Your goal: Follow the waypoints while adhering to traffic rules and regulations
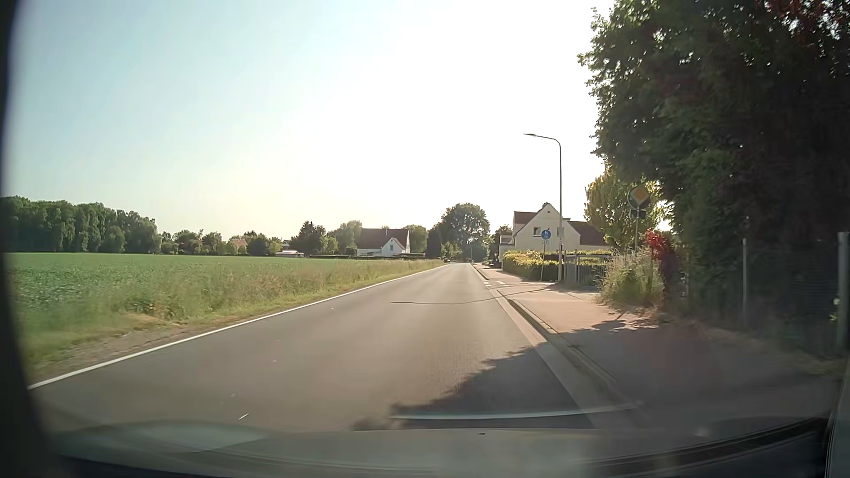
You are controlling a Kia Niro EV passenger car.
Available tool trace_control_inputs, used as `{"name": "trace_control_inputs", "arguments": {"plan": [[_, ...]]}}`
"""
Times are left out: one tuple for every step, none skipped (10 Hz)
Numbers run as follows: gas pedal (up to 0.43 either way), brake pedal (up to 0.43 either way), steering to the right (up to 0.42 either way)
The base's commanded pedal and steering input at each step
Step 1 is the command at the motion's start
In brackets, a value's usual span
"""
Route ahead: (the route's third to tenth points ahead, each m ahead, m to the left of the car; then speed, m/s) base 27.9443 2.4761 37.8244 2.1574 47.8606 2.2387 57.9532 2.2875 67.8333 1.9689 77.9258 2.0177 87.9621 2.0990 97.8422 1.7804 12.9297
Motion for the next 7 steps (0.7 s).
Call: {"name": "trace_control_inputs", "arguments": {"plan": [[0.13, 0.006, 0.003], [0.13, 0.006, 0.003], [0.13, 0.006, 0.004], [0.13, 0.006, 0.004], [0.13, 0.006, 0.003], [0.13, 0.006, 0.004], [0.13, 0.006, 0.004]]}}
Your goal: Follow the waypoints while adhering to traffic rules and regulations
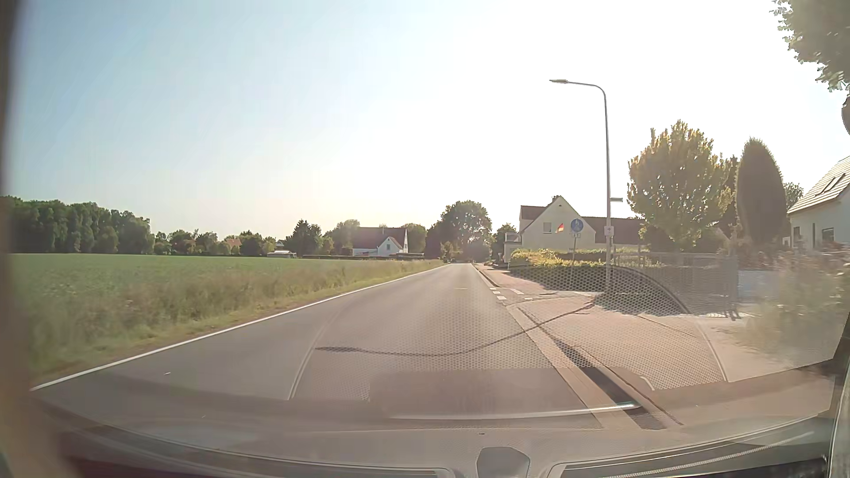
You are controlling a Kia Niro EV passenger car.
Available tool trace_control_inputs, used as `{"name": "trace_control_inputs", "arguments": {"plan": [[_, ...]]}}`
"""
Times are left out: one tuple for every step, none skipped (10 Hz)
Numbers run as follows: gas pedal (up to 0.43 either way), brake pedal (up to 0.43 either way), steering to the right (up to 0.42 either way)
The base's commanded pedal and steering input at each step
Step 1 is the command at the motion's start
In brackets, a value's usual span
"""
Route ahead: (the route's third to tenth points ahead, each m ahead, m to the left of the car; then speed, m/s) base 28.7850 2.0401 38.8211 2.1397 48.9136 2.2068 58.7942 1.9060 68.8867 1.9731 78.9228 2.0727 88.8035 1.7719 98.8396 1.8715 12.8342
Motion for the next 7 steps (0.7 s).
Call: {"name": "trace_control_inputs", "arguments": {"plan": [[0.13, 0.006, 0.005], [0.13, 0.006, 0.005], [0.13, 0.006, 0.005], [0.13, 0.006, 0.005], [0.13, 0.006, 0.005], [0.13, 0.006, 0.005], [0.118, 0.006, 0.005]]}}
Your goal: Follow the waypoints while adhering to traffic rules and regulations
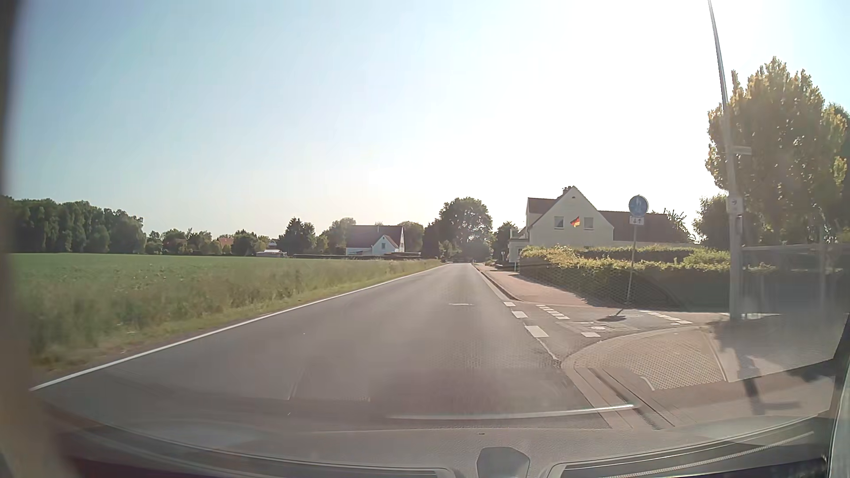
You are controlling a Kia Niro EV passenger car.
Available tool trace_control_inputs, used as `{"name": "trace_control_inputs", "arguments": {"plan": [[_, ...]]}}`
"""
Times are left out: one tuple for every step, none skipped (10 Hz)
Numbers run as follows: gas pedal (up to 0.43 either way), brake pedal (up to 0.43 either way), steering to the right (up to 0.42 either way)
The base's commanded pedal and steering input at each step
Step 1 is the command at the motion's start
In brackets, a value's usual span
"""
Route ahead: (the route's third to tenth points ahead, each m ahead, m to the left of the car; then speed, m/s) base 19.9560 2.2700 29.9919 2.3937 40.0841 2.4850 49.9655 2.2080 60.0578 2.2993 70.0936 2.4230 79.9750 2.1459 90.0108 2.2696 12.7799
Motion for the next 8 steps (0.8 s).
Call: {"name": "trace_control_inputs", "arguments": {"plan": [[0.118, 0.006, 0.006], [0.118, 0.006, 0.006], [0.118, 0.006, 0.005], [0.118, 0.006, 0.006], [0.118, 0.006, 0.006], [0.118, 0.006, 0.005], [0.118, 0.006, 0.006], [0.118, 0.006, 0.006]]}}
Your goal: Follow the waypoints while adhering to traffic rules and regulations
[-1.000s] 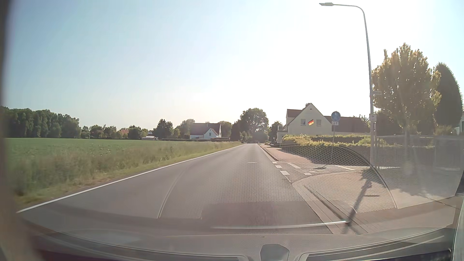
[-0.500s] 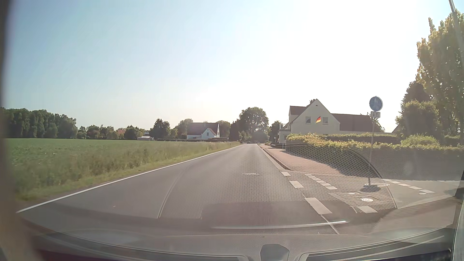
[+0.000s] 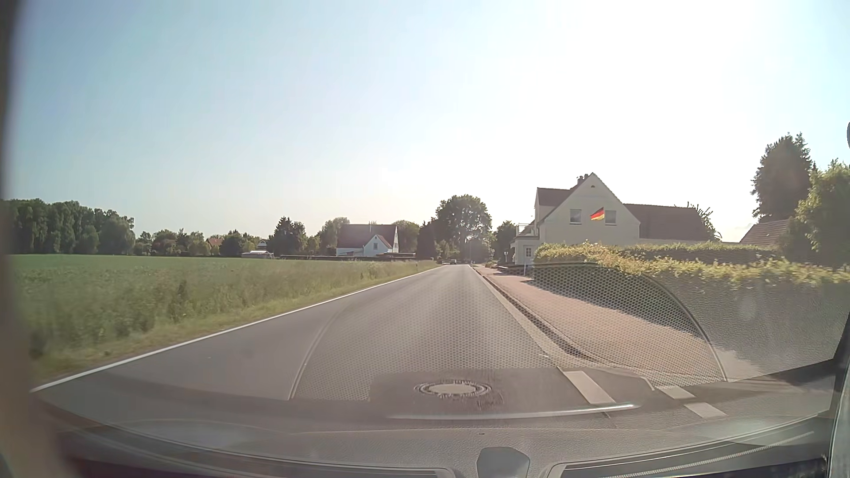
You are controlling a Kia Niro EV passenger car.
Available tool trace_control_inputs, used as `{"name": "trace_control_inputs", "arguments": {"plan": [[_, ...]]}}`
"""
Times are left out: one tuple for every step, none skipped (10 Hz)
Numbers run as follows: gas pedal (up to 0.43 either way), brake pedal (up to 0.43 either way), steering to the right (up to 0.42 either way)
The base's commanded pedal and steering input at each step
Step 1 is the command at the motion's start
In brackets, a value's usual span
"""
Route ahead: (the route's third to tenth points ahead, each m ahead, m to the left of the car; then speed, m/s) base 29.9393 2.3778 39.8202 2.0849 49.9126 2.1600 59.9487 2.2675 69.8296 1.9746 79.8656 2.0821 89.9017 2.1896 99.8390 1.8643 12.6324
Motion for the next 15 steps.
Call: {"name": "trace_control_inputs", "arguments": {"plan": [[0.118, 0.006, 0.005], [0.118, 0.006, 0.006], [0.118, 0.006, 0.005], [0.118, 0.006, 0.006], [0.118, 0.006, 0.005], [0.118, 0.006, 0.005], [0.13, 0.006, 0.005], [0.13, 0.006, 0.005], [0.13, 0.006, 0.005], [0.13, 0.012, 0.005], [0.13, 0.006, 0.005], [0.13, 0.006, 0.004], [0.13, 0.006, 0.005], [0.13, 0.006, 0.005], [0.13, 0.006, 0.005]]}}
